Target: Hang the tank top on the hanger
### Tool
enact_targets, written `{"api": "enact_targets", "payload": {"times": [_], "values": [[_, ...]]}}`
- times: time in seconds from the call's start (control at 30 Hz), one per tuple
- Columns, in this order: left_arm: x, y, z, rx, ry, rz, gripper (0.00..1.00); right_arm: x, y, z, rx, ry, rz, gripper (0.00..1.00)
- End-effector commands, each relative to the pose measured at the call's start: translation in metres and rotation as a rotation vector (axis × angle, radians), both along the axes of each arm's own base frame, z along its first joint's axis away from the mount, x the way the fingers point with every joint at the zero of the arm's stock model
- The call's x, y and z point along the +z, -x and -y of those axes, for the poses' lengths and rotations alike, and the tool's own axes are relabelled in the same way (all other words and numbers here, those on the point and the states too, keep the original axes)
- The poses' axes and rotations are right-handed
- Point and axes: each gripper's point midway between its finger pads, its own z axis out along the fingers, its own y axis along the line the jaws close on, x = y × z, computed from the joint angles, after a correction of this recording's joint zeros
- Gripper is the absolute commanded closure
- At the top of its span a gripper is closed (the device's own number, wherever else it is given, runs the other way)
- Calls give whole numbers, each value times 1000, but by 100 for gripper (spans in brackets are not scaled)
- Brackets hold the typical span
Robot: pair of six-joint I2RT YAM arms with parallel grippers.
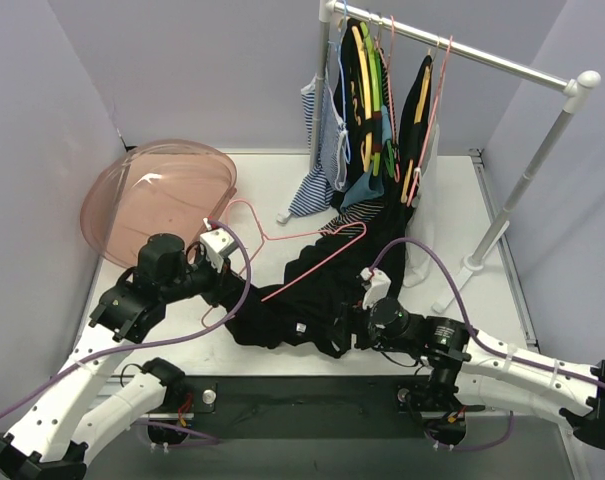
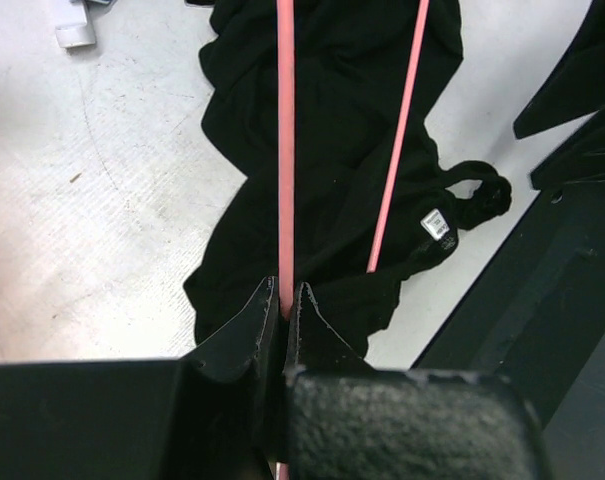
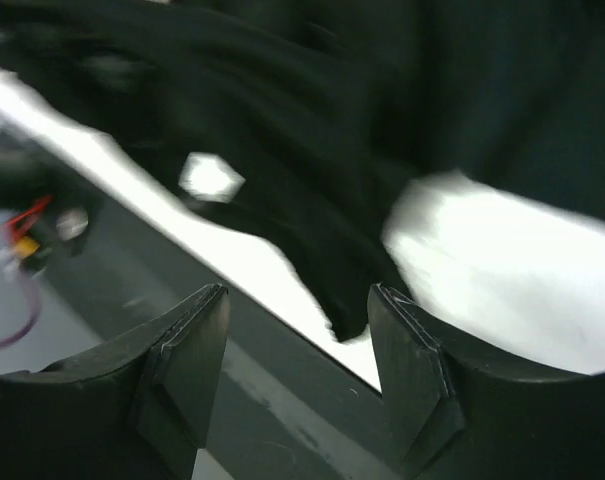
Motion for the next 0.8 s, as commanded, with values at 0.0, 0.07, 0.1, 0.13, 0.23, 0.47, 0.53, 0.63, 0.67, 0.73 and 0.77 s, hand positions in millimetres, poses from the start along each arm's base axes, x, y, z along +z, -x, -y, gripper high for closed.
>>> {"api": "enact_targets", "payload": {"times": [0.0, 0.07, 0.1, 0.13, 0.23, 0.47, 0.53, 0.63, 0.67, 0.73, 0.77], "values": [[16, -11, 5, 64, 80, 5, 100, -40, -12, 24, -318, 54, -140, 43], [16, -10, 6, 64, 86, -3, 100, -52, -7, 24, -315, 82, -181, 43], [15, -10, 6, 63, 86, -6, 100, -58, -4, 22, -306, 98, -201, 44], [16, -9, 6, 63, 89, -2, 100, -62, -3, 22, -308, 108, -214, 44], [18, -8, 4, 62, 90, 1, 100, -69, -1, 22, -312, 147, -237, 46], [21, -3, 4, 49, 97, 9, 100, -76, 1, 27, -321, 231, -261, 71], [24, 2, 5, 13, 100, 23, 100, -68, -4, 34, -334, 249, -226, 96], [32, 14, 9, -85, 100, 88, 100, -38, -21, 52, -382, 263, -102, 100], [34, 17, 10, -113, 100, 105, 100, -28, -29, 59, -404, 261, -65, 100], [39, 24, 13, -189, 96, 156, 100, 0, -46, 80, -467, 246, 12, 100], [39, 26, 13, -210, 91, 170, 100, 9, -52, 87, -491, 236, 32, 100]]}}
